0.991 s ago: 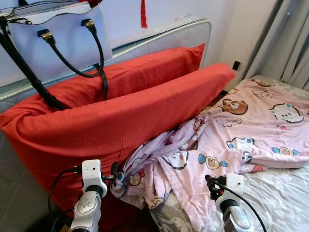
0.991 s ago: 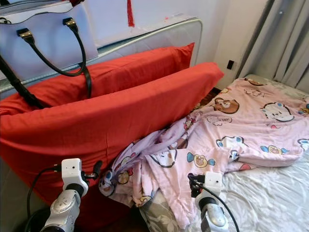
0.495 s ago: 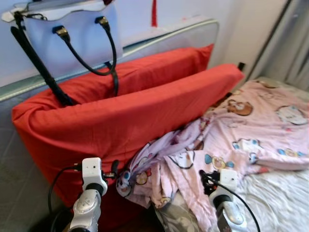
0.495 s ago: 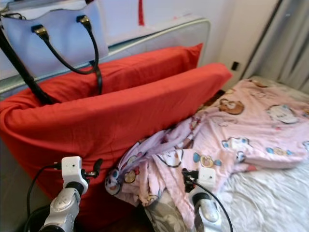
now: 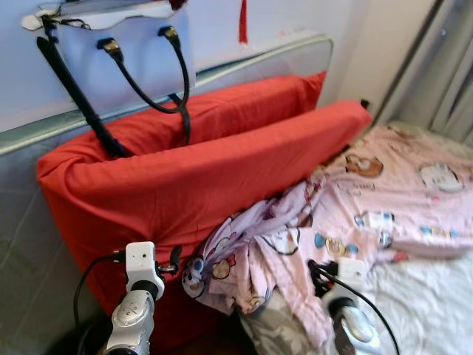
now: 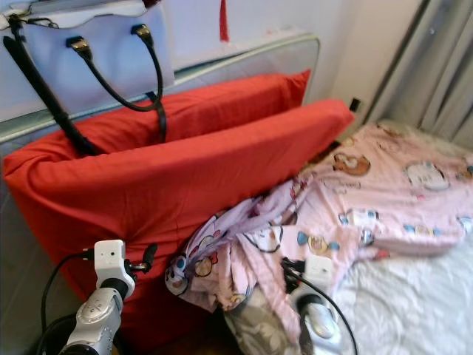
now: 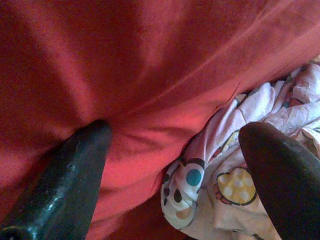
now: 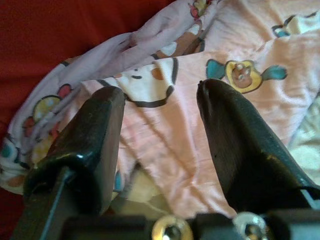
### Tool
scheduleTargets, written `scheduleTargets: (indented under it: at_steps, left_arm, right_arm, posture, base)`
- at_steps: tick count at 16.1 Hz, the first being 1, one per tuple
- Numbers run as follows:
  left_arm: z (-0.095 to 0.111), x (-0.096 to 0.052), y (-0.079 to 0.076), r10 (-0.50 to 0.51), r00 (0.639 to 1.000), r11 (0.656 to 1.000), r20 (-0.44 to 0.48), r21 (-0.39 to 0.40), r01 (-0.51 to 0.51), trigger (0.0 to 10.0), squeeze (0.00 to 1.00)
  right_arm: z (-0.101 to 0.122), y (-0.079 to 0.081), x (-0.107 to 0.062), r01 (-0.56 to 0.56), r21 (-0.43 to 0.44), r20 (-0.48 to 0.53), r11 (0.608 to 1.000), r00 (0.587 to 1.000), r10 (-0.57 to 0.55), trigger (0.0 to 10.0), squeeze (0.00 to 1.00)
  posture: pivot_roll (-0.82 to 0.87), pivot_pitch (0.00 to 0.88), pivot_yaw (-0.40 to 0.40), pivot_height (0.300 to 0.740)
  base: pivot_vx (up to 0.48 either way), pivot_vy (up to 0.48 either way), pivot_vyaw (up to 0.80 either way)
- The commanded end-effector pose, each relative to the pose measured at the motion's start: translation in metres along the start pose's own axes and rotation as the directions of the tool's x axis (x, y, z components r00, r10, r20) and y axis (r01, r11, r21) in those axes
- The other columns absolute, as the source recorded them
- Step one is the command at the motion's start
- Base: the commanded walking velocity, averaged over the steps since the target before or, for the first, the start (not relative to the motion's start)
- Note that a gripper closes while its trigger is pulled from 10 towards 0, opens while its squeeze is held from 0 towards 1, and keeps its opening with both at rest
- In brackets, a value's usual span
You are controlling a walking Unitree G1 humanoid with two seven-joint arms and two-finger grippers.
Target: Clean up the room
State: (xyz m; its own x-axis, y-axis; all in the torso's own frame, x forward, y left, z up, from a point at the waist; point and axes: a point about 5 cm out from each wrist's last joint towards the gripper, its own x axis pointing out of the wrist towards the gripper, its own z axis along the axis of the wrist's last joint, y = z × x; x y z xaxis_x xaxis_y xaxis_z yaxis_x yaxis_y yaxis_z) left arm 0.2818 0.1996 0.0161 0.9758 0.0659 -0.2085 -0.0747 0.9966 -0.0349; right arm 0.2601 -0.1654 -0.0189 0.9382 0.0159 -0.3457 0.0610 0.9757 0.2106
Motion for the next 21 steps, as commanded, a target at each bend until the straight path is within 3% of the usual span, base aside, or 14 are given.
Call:
scheduleTargets:
  at_steps: [1, 12, 15, 17, 19, 21]
  left_arm:
    - [0.005, 0.001, 0.004, 0.016, 1.0, 1.0, 0.015, 0.002, -0.016, 10.0, 0.0]
    - [0.011, 0.003, -0.001, -0.002, 0.999, 1.0, 0.032, 0.005, 0.002, 10.0, 0.0]
    - [0.009, -0.015, -0.005, -0.026, 0.993, 0.999, 0.112, 0.046, 0.021, 10.0, 0.0]
    - [0.0, -0.037, -0.004, -0.024, 0.993, 0.998, 0.117, 0.069, 0.016, 10.0, 0.0]
    - [-0.001, -0.047, -0.001, -0.016, 0.993, 0.998, 0.117, 0.065, 0.009, 10.0, 0.0]
    - [-0.002, -0.049, 0.0, -0.016, 0.994, 0.997, 0.11, 0.072, 0.008, 10.0, 0.0]
  right_arm:
    - [0.002, -0.008, 0.0, 0.028, -0.001, 0.001, 1.0, 1.0, -0.028, 10.0, 0.0]
    - [0.001, -0.013, -0.001, 0.056, 0.005, -0.013, 0.998, 0.998, -0.055, 10.0, 0.0]
    - [0.0, -0.014, -0.003, 0.062, 0.011, 0.001, 0.998, 0.998, -0.062, 10.0, 0.0]
    - [-0.001, -0.016, -0.004, 0.063, 0.008, -0.005, 0.998, 0.998, -0.063, 10.0, 0.0]
    - [-0.002, -0.016, -0.004, 0.059, 0.005, -0.012, 0.998, 0.998, -0.059, 10.0, 0.0]
    - [-0.001, -0.013, -0.002, 0.055, 0.005, -0.015, 0.998, 0.998, -0.055, 10.0, 0.0]
  posture:
    - [-0.01, 0.0, -0.035, 0.74]
    - [0.0, 0.0, -0.028, 0.74]
    - [0.0, 0.0, -0.024, 0.74]
    - [0.0, 0.0, -0.03, 0.74]
    - [0.01, 0.0, -0.032, 0.74]
    - [0.01, 0.0, -0.03, 0.74]
  base:
    - [0.0, 0.0, 0.0]
    - [0.0, 0.0, 0.0]
    - [0.0, 0.0, 0.0]
    - [0.0, 0.0, 0.0]
    - [0.0, 0.0, 0.0]
    - [0.0, 0.0, 0.0]
